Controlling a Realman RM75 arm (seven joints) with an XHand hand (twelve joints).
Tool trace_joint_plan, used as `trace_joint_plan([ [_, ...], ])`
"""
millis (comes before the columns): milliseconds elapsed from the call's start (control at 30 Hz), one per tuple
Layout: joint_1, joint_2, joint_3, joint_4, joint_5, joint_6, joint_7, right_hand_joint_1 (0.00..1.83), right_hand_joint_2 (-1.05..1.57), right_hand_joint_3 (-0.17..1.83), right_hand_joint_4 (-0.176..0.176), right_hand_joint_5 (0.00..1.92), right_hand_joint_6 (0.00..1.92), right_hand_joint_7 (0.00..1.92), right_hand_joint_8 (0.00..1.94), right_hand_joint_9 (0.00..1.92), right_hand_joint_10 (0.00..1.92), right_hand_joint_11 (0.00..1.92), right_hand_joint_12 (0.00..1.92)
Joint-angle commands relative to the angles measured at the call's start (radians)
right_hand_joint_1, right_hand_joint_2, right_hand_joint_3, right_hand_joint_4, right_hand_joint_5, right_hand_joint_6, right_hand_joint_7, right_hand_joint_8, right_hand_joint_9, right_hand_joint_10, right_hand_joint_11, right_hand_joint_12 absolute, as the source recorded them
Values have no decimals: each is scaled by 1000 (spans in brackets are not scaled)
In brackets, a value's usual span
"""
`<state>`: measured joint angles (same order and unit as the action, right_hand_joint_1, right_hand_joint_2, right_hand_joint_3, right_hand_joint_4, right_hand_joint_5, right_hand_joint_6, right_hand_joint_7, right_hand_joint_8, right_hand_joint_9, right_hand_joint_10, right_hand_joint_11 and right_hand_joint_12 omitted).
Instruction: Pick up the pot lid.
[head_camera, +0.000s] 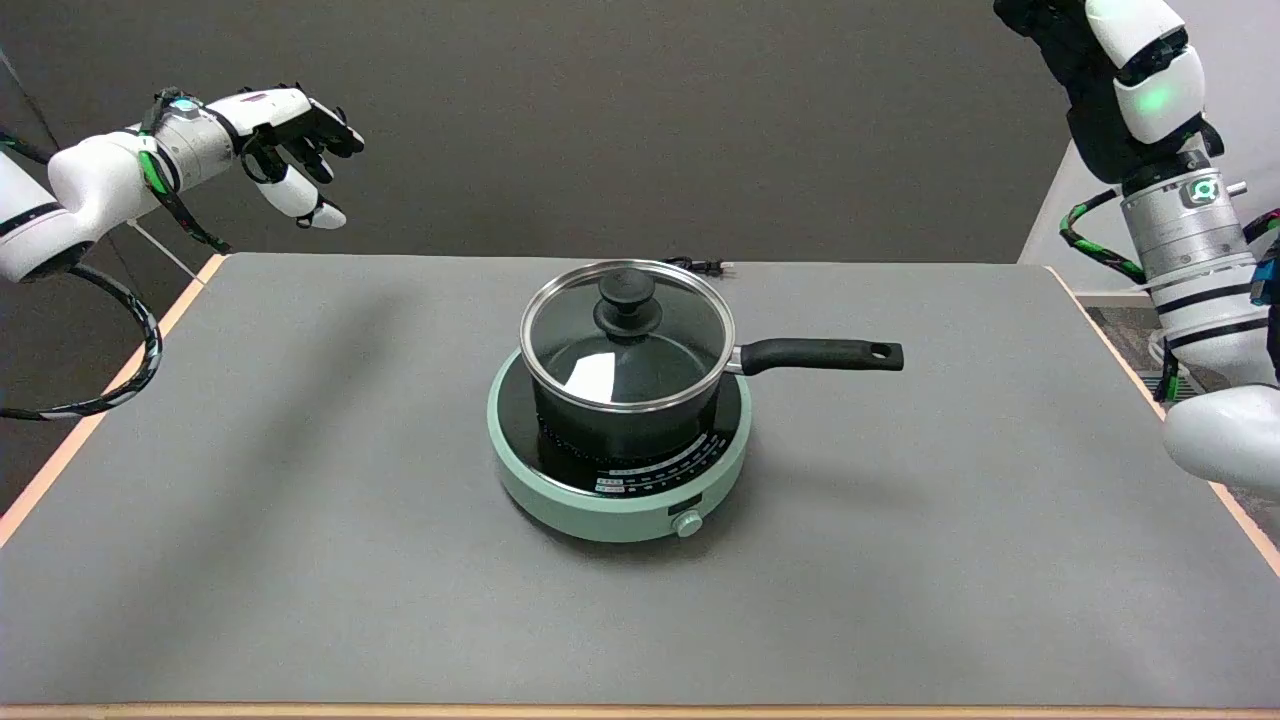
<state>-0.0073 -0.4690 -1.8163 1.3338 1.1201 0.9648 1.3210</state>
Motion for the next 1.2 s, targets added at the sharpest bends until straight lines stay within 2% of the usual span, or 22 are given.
trace_joint_plan([
  [33, -6, -7, -2, 25, 11, 36, 6, 284, 758, 750, -106, 478, 201, 553, 192, 431, 335, 180, 548],
  [467, 2, -7, 32, 106, -6, -35, 3, 361, 703, 767, -104, 474, 194, 566, 200, 452, 375, 180, 564],
  [567, 6, -7, 89, 122, -59, -59, -35, 411, 682, 776, -101, 481, 196, 582, 209, 463, 394, 185, 573],
  [767, 36, -5, 204, 202, -222, -281, -91, 534, 659, 777, -66, 544, 250, 625, 231, 527, 443, 216, 628],
  [867, 115, 0, 154, 247, -270, -371, -119, 582, 670, 769, -34, 572, 274, 651, 239, 587, 436, 293, 726],
  [1000, 274, -4, 30, 262, -346, -403, -185, 653, 636, 848, 3, 607, 301, 703, 222, 631, 472, 372, 851],
  [1067, 358, -6, -41, 270, -439, -405, -182, 667, 665, 802, 20, 630, 323, 708, 259, 663, 471, 405, 912],
  [1200, 436, -9, -92, 327, -583, -450, -182, 694, 653, 814, 30, 640, 334, 718, 261, 676, 482, 429, 982],
])
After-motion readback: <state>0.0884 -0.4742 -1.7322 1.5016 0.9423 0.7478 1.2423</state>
